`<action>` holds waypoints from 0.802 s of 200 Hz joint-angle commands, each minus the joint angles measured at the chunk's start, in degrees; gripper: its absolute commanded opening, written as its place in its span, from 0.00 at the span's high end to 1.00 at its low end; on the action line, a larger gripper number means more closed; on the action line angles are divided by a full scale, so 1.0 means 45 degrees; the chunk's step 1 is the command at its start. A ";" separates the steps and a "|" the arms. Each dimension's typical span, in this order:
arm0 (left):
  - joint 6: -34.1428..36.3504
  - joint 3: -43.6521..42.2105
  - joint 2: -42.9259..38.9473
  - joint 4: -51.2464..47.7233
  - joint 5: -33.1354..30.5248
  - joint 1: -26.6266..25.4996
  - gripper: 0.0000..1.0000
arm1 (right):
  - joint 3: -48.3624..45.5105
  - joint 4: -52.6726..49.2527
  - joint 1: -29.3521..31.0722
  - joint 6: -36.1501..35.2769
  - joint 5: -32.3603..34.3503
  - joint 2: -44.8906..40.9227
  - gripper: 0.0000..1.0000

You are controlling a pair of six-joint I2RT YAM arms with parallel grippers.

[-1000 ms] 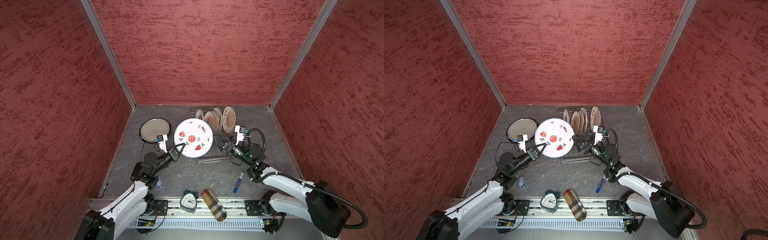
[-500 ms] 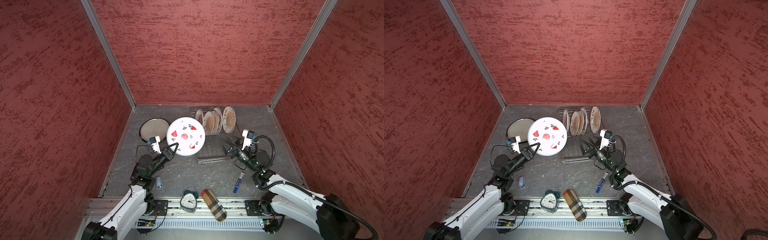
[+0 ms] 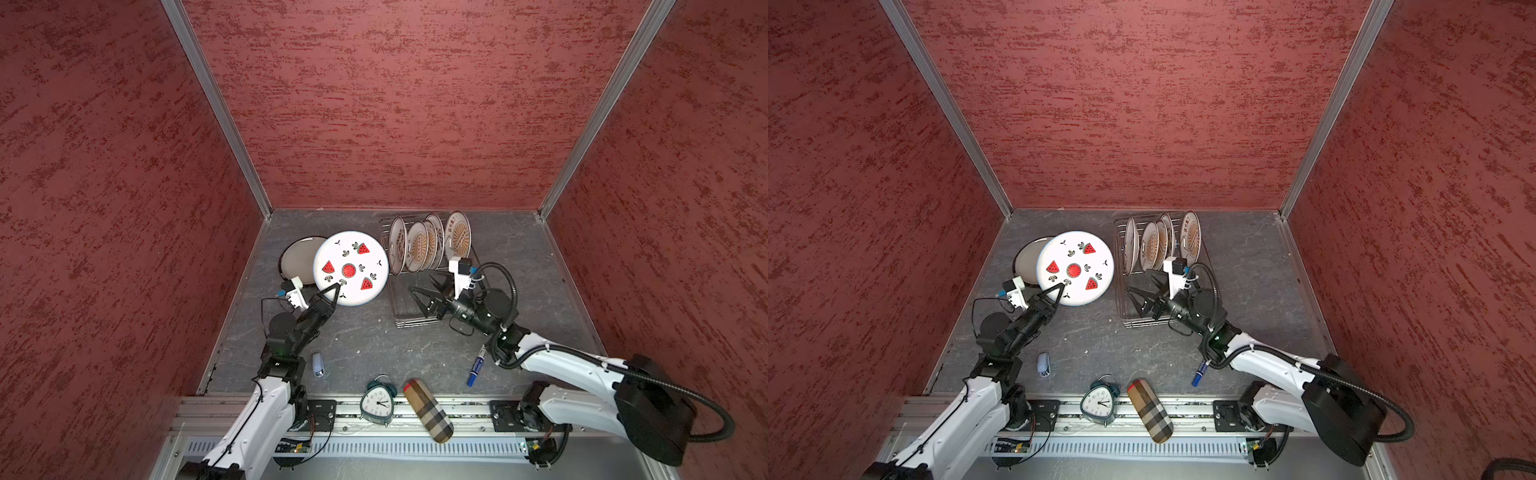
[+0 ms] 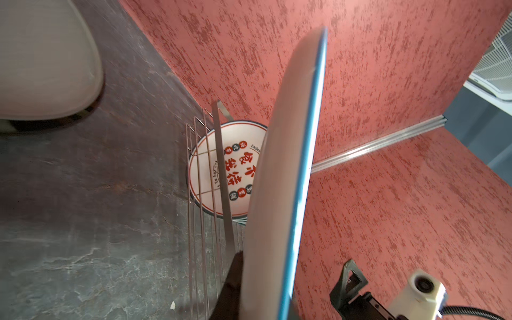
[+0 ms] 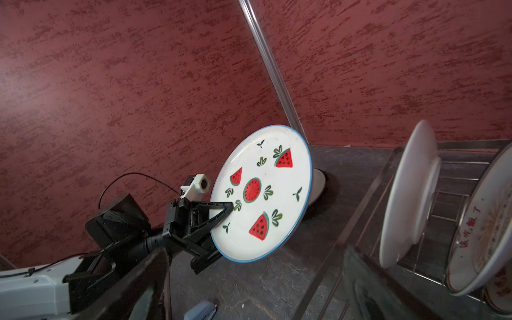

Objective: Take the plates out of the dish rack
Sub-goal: 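Carry the plate toward the stacked plates with the left gripper while the right gripper releases, then lower the watermelon plate onto the stacked plates with the left gripper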

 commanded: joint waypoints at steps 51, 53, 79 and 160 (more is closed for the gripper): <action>-0.0746 0.1348 0.1033 0.0000 -0.0713 0.1829 1.00 | 0.2459 -0.2522 0.1328 -0.2068 0.1079 0.2089 0.01; -0.0727 0.1369 0.1091 0.0005 -0.0714 0.1860 1.00 | 0.2522 -0.2562 0.1355 -0.2075 0.1119 0.2161 0.01; -0.0859 0.1464 0.1902 0.0448 -0.0585 0.2462 1.00 | 0.3205 -0.2948 0.1664 -0.2213 0.1144 0.2899 0.01; -0.0011 0.2478 0.3854 -0.0062 -0.1917 0.3202 1.00 | 0.5683 -0.5027 0.1773 -0.1595 0.0571 0.5292 0.01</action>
